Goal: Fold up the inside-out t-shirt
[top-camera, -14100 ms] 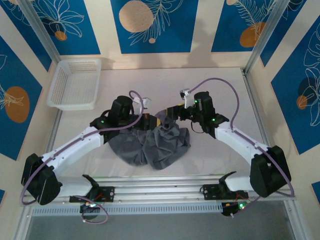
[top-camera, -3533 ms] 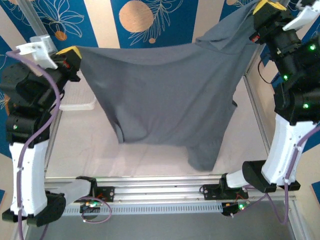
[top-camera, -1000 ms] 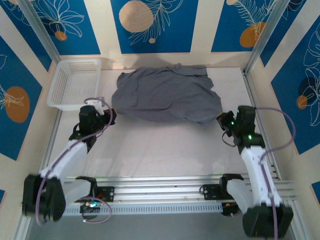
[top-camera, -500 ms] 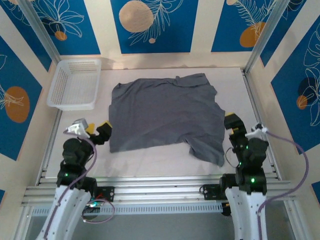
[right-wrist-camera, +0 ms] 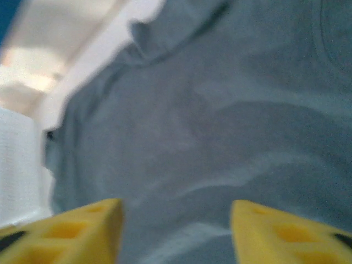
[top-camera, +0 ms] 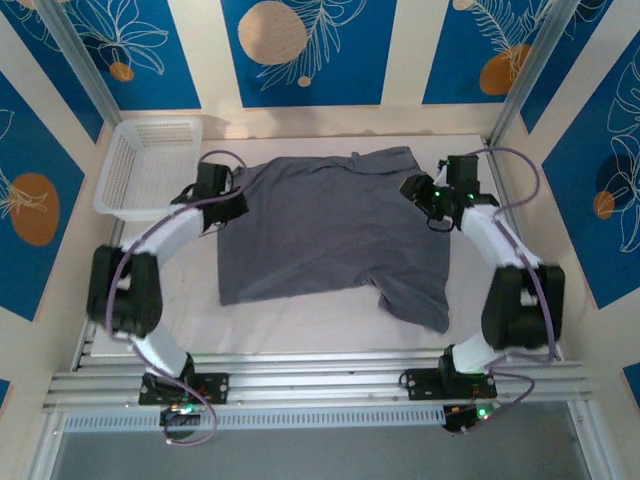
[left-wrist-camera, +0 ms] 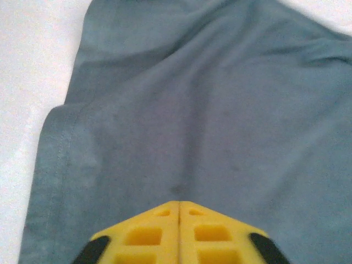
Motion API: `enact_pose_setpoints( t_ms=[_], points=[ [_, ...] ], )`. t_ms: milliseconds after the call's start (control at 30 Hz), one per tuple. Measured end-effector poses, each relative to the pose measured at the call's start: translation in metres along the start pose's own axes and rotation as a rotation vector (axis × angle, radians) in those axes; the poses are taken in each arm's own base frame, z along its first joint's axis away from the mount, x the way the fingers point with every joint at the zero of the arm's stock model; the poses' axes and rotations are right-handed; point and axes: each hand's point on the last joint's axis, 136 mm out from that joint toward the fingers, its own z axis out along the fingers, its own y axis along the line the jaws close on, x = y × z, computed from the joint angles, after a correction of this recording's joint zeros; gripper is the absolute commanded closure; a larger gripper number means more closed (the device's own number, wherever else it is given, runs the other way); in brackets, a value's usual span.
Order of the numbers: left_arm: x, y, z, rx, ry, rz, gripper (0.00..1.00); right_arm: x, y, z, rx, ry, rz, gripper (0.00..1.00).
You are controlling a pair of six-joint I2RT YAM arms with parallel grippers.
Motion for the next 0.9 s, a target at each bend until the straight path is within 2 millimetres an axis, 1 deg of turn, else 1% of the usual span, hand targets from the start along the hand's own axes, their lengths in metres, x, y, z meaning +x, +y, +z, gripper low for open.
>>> enact_pose_setpoints(
  t_ms=[67, 100, 133, 200, 267, 333, 400, 467, 533, 600, 633, 667, 767, 833, 900],
  points=[
    [-0.001, 0.006, 0.026, -0.053, 0.038, -0.016, 1.0, 0.006, -0.018, 0.03, 0.047, 0.073, 0.032, 0.89],
    [-0.001, 0.008, 0.036, -0.075, 0.053, -0.021, 1.0, 0.01, -0.027, 0.042, 0.068, 0.104, 0.052, 0.98],
    [-0.002, 0.01, 0.044, -0.09, 0.062, -0.024, 1.0, 0.013, -0.033, 0.052, 0.082, 0.129, 0.071, 1.0],
    [-0.004, 0.012, 0.058, -0.12, 0.081, -0.033, 1.0, 0.021, -0.048, 0.07, 0.122, 0.18, 0.116, 1.0],
    [-0.009, 0.012, 0.069, -0.142, 0.09, -0.042, 1.0, 0.027, -0.058, 0.084, 0.148, 0.216, 0.155, 1.0],
    [-0.013, 0.012, 0.079, -0.155, 0.091, -0.047, 1.0, 0.035, -0.068, 0.091, 0.178, 0.243, 0.196, 1.0],
    [-0.012, 0.013, 0.087, -0.165, 0.098, -0.053, 1.0, 0.043, -0.077, 0.091, 0.215, 0.256, 0.238, 1.0],
    [-0.005, 0.018, 0.09, -0.183, 0.118, -0.063, 1.0, 0.05, -0.086, 0.089, 0.251, 0.26, 0.271, 1.0],
    [-0.002, 0.02, 0.093, -0.19, 0.126, -0.066, 1.0, 0.057, -0.09, 0.084, 0.266, 0.259, 0.29, 1.0],
    [0.001, 0.022, 0.096, -0.193, 0.136, -0.066, 0.94, 0.067, -0.096, 0.074, 0.29, 0.254, 0.308, 1.0],
    [0.002, 0.022, 0.097, -0.187, 0.137, -0.063, 0.91, 0.072, -0.099, 0.068, 0.299, 0.248, 0.313, 1.0],
    [0.004, 0.021, 0.098, -0.177, 0.141, -0.059, 0.85, 0.079, -0.102, 0.062, 0.304, 0.245, 0.318, 1.0],
    [0.007, 0.017, 0.103, -0.12, 0.121, -0.033, 0.76, 0.099, -0.11, 0.044, 0.323, 0.24, 0.341, 1.0],
    [0.006, 0.011, 0.101, -0.078, 0.103, -0.009, 0.7, 0.11, -0.113, 0.035, 0.334, 0.241, 0.347, 0.93],
    [0.01, 0.009, 0.098, -0.048, 0.096, 0.008, 0.62, 0.112, -0.11, 0.028, 0.337, 0.24, 0.339, 0.8]
  ],
)
